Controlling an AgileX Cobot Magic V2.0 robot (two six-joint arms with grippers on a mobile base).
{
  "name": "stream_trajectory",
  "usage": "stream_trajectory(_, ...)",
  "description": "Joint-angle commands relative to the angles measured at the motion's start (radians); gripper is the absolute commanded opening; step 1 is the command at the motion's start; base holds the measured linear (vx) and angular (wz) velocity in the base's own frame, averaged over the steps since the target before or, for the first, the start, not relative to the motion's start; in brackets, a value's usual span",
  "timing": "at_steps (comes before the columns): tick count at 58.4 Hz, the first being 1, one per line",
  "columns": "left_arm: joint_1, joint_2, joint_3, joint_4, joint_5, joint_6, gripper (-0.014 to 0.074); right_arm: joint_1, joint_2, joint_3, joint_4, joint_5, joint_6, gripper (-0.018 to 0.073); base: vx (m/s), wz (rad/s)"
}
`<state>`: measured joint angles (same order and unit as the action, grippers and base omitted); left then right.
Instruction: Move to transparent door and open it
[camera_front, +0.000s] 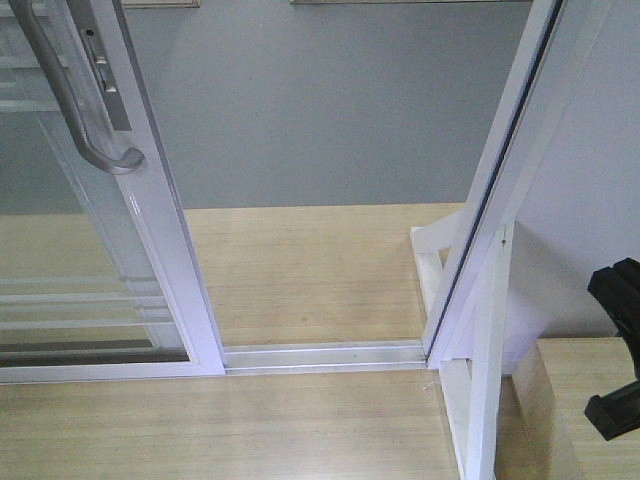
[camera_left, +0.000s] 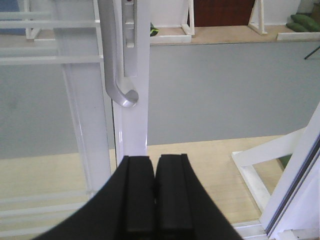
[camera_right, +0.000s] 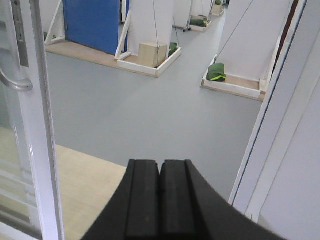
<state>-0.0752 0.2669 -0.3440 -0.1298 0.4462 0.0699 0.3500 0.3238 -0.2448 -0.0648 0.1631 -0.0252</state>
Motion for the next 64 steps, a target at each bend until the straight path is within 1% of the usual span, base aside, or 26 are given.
stream_trajectory(1, -0.008, 0.009, -0.025, -0.019, -0.091, 0.001, -0.0008, -0.002, 0.003, -0.026, -0.004, -0.120, -0.008, -0.0006, 0.00, 0.00)
stream_trajectory(10, -0.005, 0.008, -0.025, -0.049, -0.180, -0.003, -0.0008, -0.002, 0.003, -0.026, -0.004, -0.116, -0.009, -0.0006, 0.00, 0.00)
stream_trajectory(14, -0.005, 0.008, -0.025, -0.067, -0.201, -0.007, -0.0008, -0.002, 0.003, -0.026, -0.004, -0.116, -0.009, -0.0006, 0.00, 0.00)
stream_trajectory(19, -0.005, 0.008, -0.025, -0.086, -0.198, -0.007, -0.0006, -0.002, 0.003, -0.026, -0.004, -0.116, -0.009, -0.0006, 0.00, 0.00)
stream_trajectory(41, -0.005, 0.008, -0.025, -0.084, -0.197, -0.005, -0.0006, -0.002, 0.003, -0.026, -0.004, -0.116, -0.009, -0.0006, 0.00, 0.00)
stream_trajectory(49, -0.005, 0.007, -0.022, -0.028, -0.200, 0.004, -0.0006, -0.002, 0.003, -0.026, -0.004, -0.116, -0.009, -0.0006, 0.00, 0.00)
stream_trajectory(53, -0.005, -0.024, 0.005, 0.001, -0.234, 0.003, -0.0006, -0.002, 0.003, -0.026, -0.004, -0.116, -0.009, -0.0006, 0.00, 0.00)
stream_trajectory(59, -0.005, -0.086, 0.094, 0.039, -0.297, 0.004, -0.0006, -0.002, 0.003, -0.026, -0.004, -0.116, -0.009, -0.0006, 0.00, 0.00)
stream_trajectory(64, -0.005, -0.157, 0.199, 0.077, -0.344, 0.003, -0.0006, -0.002, 0.003, -0.026, -0.004, -0.116, -0.009, -0.0006, 0.00, 0.00)
